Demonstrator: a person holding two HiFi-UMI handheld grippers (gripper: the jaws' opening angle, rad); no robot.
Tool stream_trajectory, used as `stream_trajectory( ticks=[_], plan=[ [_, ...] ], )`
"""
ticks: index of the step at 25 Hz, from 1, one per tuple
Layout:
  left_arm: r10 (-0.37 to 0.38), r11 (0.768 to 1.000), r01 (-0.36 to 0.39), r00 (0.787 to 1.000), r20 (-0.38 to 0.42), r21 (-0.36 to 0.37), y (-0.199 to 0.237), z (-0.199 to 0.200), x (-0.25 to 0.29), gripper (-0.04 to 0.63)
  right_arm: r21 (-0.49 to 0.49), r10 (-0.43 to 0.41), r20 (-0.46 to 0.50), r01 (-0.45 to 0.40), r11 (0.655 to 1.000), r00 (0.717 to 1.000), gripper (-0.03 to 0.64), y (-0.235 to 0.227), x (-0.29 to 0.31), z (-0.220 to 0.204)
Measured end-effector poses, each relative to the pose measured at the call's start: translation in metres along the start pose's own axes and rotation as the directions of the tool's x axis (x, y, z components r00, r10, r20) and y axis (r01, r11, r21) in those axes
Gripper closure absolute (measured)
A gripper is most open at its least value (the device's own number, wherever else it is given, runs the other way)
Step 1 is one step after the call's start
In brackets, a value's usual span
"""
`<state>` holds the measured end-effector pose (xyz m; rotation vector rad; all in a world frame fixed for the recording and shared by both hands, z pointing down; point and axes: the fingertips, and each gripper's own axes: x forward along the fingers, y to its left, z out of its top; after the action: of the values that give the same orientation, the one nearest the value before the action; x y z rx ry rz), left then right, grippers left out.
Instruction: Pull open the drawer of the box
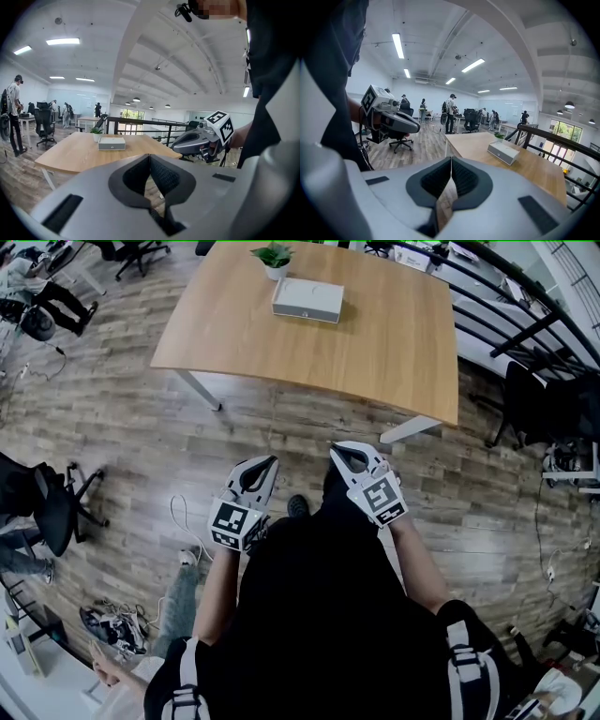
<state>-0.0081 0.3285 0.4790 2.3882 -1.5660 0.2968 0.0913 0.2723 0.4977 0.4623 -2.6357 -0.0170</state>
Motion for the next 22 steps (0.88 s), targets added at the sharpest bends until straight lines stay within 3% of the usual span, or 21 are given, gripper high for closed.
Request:
stream_trajectory(
  ticks=[22],
  plan=[
    [0.03,0.999,-0.03,0.999,-0.017,-0.015,0.034,0.012,0.028,0.571,0.021,0.009,0.008,-0.009,1.0,1.0,0.591,-0.041,0.037,0.011]
  ],
)
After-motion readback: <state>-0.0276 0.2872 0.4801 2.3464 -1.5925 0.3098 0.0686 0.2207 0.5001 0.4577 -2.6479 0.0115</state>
